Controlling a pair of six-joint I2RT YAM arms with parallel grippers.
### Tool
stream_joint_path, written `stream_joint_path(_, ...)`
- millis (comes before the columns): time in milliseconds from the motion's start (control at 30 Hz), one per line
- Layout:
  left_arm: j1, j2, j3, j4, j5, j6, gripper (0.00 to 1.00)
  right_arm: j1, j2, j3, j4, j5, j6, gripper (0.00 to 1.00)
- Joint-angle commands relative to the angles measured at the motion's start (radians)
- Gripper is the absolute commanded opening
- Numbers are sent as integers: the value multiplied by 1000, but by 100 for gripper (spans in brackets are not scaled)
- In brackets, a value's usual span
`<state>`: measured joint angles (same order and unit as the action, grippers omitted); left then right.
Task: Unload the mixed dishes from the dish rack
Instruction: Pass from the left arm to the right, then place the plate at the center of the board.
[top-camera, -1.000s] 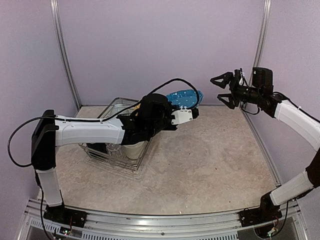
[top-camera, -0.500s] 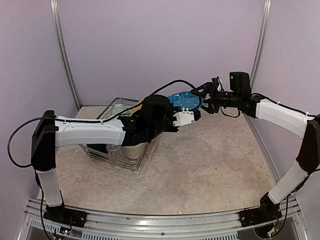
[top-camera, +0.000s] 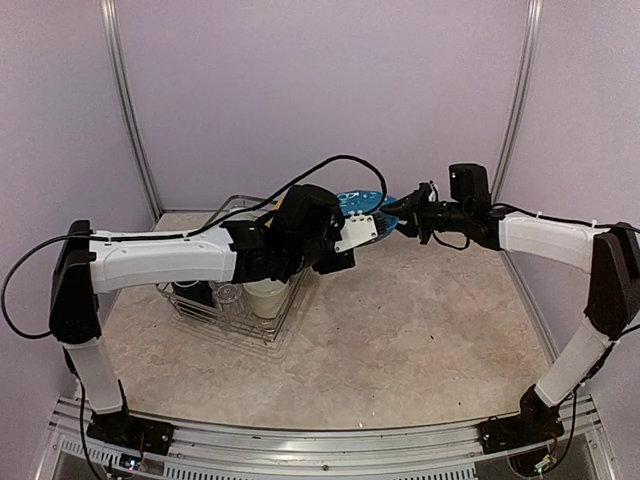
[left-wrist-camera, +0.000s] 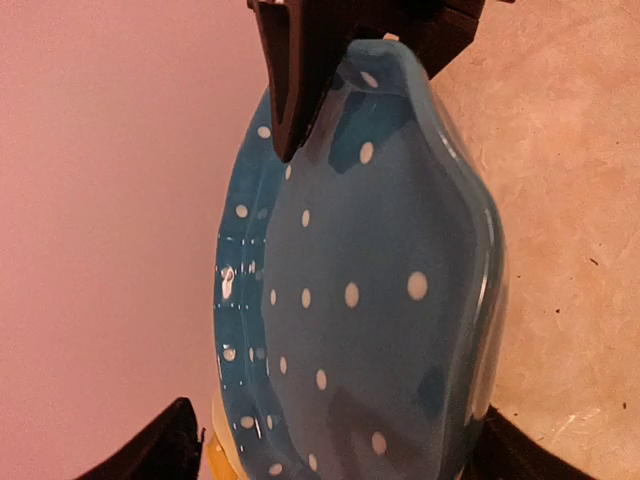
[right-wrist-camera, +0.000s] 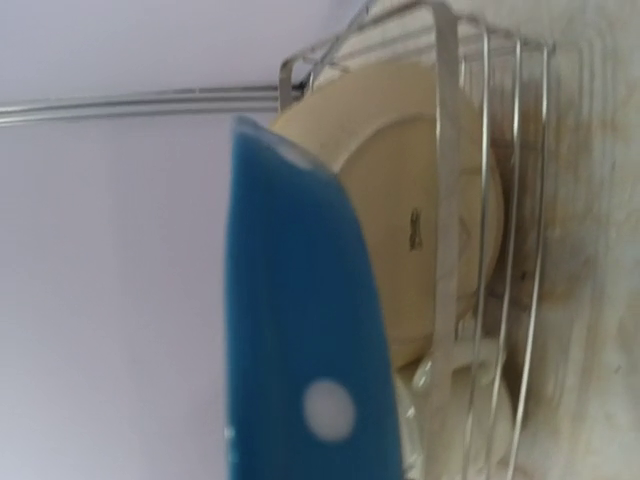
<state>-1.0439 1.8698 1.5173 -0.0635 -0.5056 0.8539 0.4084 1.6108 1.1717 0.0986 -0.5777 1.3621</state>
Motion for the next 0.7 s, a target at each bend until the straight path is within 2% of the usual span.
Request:
stream_joint_path(0, 8, -142, 81, -281, 138, -358, 98, -56, -15, 4, 180, 4, -91, 0)
stream_joint_path(100, 50, -229, 88, -415, 288, -554, 99, -101, -23, -56, 259, -29, -132, 0)
stream_joint_path(167, 110, -286, 96, -485, 412, -688, 99, -137, -31, -82, 251, -53, -198, 0)
stream_joint_path(333, 373, -397, 91, -571, 762, -1004, 99, -231, -13, -96, 83, -124, -504, 0)
stream_joint_path(433, 518, -388, 83, -593, 887, -1147, 99, -274, -13, -117, -8, -112, -646, 0)
stream_joint_path(567, 643, -325, 74, -587, 977, -1220, 96, -305, 19, -121, -79, -131, -769, 0)
stream_joint_path(667, 677, -263, 84, -567, 965, -1206, 90, -309, 73, -99, -167, -126, -852, 0)
